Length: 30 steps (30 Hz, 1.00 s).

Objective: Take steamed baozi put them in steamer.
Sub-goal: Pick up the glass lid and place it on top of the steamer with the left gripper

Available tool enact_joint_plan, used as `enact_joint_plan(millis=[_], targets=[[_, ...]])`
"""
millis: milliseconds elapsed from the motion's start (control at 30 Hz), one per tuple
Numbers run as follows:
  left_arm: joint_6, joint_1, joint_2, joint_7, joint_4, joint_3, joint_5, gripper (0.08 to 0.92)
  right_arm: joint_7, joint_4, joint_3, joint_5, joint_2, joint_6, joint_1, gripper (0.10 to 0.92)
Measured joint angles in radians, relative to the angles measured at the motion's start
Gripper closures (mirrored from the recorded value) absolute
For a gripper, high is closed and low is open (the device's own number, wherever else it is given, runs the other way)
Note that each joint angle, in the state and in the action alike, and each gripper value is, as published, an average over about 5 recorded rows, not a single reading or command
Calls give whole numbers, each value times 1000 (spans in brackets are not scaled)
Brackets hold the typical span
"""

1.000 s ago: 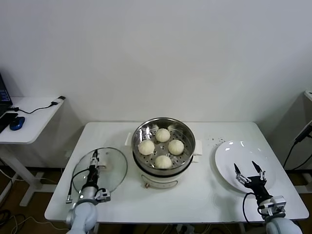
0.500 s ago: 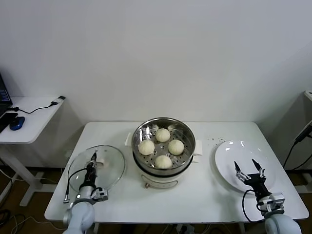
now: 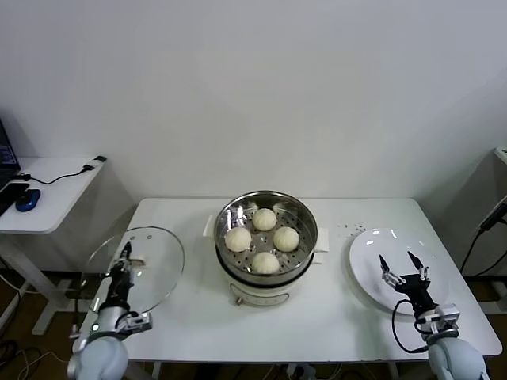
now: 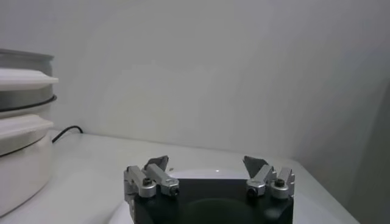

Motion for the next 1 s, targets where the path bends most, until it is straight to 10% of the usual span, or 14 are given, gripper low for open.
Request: enact_joint_plan(millis=[500,1000], targets=[[232,98,168,111,-341,32,-73,849,-4,-40,-27,-2,-17,0,52,203],[514,-195,218,405,-406,403,55,849,7,-58,-41,-25,-6,0,82,203]])
